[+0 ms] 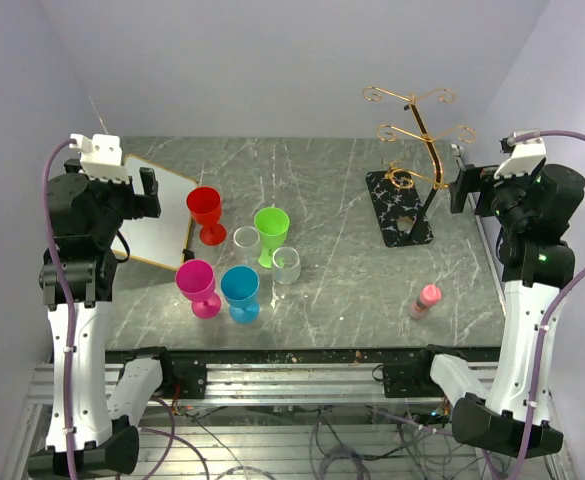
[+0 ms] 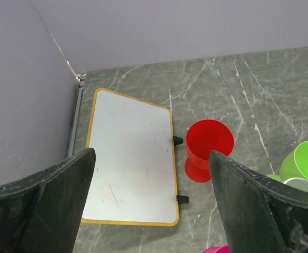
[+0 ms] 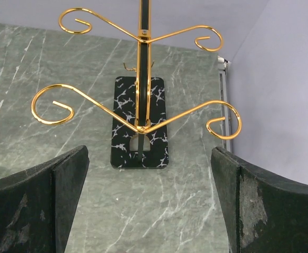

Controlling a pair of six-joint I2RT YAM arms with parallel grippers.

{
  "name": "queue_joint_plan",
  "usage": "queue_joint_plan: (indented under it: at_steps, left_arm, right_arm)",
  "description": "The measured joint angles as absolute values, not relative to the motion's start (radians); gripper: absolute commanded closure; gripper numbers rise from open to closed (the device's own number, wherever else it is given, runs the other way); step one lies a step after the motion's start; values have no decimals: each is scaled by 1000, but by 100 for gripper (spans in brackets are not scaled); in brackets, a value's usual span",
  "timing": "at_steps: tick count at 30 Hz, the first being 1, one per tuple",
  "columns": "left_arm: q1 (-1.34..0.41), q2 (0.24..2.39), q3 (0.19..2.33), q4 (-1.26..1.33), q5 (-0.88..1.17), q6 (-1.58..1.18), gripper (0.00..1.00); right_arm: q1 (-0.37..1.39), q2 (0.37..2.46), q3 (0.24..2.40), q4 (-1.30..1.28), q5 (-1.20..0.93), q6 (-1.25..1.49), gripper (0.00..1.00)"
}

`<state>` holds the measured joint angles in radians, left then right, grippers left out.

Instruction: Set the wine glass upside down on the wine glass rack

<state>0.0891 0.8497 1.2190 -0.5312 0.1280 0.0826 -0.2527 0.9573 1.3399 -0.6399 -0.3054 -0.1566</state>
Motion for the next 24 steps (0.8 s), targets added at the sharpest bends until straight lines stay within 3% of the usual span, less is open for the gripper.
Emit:
queue_joint_plan:
  at_steps: [24]
  left_arm:
    - [91, 792, 1196, -527, 117, 125, 1]
  right_arm:
    - [-251, 971, 1341, -601, -305, -210, 0]
